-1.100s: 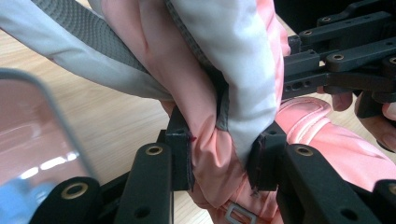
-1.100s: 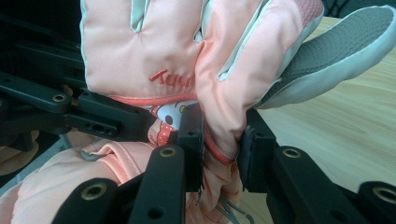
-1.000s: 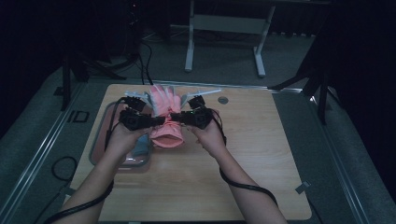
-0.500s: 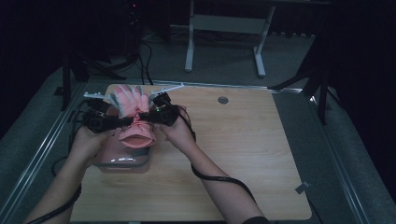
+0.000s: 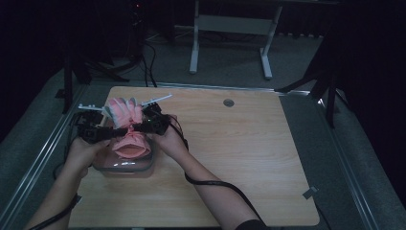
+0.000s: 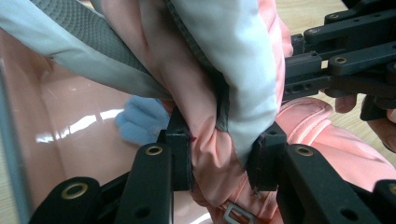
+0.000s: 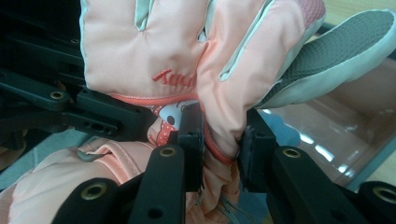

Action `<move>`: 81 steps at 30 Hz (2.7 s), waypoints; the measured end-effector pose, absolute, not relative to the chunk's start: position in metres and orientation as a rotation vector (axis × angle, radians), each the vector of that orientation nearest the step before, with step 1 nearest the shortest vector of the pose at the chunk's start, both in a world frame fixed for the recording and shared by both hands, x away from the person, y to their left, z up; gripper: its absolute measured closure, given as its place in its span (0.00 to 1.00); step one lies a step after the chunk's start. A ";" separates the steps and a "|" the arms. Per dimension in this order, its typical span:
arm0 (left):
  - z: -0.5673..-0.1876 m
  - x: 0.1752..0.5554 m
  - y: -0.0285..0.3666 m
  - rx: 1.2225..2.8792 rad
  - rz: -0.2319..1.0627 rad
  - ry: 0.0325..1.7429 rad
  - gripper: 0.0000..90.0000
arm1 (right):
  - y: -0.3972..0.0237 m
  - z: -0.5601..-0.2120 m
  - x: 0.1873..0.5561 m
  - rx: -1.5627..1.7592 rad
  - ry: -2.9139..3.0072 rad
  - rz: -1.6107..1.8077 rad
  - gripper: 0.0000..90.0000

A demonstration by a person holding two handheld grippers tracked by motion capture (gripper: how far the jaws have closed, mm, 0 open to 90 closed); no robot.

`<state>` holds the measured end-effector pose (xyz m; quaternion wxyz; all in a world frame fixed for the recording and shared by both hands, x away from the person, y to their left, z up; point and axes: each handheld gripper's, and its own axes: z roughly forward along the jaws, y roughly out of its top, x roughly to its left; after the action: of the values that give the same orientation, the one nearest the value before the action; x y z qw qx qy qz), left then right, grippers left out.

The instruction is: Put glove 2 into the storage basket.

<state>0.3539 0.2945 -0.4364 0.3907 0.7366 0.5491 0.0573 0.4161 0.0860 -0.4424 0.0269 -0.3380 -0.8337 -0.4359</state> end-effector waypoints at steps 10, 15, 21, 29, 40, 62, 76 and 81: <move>-0.472 0.362 0.290 1.914 0.080 1.429 0.74 | 0.085 -0.478 0.421 -1.093 -2.584 -1.228 0.82; -0.478 0.364 0.288 1.937 0.068 1.446 0.74 | 0.085 -0.490 0.421 -1.103 -2.568 -1.201 0.81; -0.481 0.368 0.287 1.958 0.041 1.496 0.67 | 0.087 -0.493 0.420 -1.108 -2.591 -1.184 0.80; -0.480 0.367 0.283 1.930 0.124 1.505 0.57 | 0.084 -0.487 0.425 -1.114 -2.631 -1.167 0.65; -0.478 0.366 0.278 1.884 0.269 1.500 0.45 | 0.069 -0.470 0.429 -1.069 -2.583 -1.325 0.41; -0.434 0.327 0.256 1.835 0.508 1.254 0.10 | 0.011 -0.451 0.423 -0.818 -2.583 -1.425 0.17; -0.431 0.307 0.211 1.849 0.431 1.096 0.10 | -0.024 -0.454 0.415 -0.815 -2.614 -1.420 0.17; -0.430 0.299 0.193 1.851 0.459 1.024 0.10 | -0.034 -0.457 0.413 -0.815 -2.630 -1.415 0.17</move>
<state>0.2995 0.1929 -0.4296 0.4692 0.7552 0.4176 0.1872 0.4126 -0.0341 -0.4573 0.0229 -0.2633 -0.8493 -0.4570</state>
